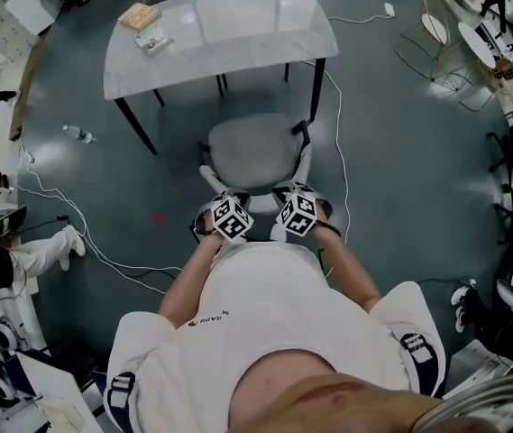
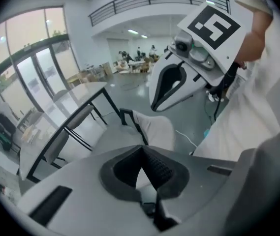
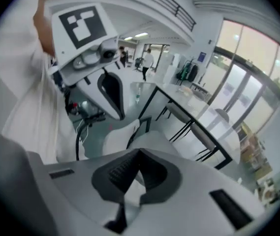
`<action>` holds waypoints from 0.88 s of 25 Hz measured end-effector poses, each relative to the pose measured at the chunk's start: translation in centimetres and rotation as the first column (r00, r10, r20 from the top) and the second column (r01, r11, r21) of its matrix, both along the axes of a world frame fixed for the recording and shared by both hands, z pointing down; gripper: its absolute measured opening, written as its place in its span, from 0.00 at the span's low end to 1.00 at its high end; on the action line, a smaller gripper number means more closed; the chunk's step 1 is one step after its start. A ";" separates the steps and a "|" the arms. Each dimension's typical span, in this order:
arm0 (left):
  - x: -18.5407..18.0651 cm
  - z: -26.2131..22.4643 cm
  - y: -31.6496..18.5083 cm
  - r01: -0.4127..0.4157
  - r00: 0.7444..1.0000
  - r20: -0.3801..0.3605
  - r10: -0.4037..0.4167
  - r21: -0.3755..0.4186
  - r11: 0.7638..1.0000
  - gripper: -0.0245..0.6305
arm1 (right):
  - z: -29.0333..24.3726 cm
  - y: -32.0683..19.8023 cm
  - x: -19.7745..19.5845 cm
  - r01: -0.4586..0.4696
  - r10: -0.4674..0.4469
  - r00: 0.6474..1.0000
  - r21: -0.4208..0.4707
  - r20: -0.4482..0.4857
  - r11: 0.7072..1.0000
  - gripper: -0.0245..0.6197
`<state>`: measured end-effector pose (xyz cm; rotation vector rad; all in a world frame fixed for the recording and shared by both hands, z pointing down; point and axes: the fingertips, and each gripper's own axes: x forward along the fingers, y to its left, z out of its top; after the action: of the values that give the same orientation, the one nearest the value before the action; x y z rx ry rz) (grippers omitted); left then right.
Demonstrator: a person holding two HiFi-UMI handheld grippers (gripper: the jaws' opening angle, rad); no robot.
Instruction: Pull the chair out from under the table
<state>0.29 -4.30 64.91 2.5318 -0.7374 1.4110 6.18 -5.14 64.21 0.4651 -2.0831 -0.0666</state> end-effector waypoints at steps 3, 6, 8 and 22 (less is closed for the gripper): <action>-0.2 -3.8 -2.1 0.106 0.989 -0.112 -0.102 0.035 0.994 0.04 | -3.9 -1.8 -1.3 -0.106 0.106 0.981 -0.009 0.161 0.994 0.06; -0.7 -8.6 -4.5 0.224 0.950 -0.243 -0.197 0.086 0.971 0.04 | -8.3 -3.7 -2.3 -0.183 0.174 0.935 0.000 0.310 0.983 0.06; -1.2 -11.9 -6.0 0.308 0.905 -0.343 -0.253 0.115 0.944 0.04 | -11.5 -5.2 -2.6 -0.242 0.213 0.887 0.021 0.410 0.970 0.06; -4.2 -26.3 -9.8 0.555 0.683 -0.678 -0.272 0.239 0.797 0.04 | -26.1 -9.7 -3.4 -0.441 0.290 0.514 -0.041 0.807 0.896 0.06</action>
<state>-3.86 -14.11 38.60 2.5964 -1.4838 0.2255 2.80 -14.87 38.08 1.2321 -2.8183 0.2802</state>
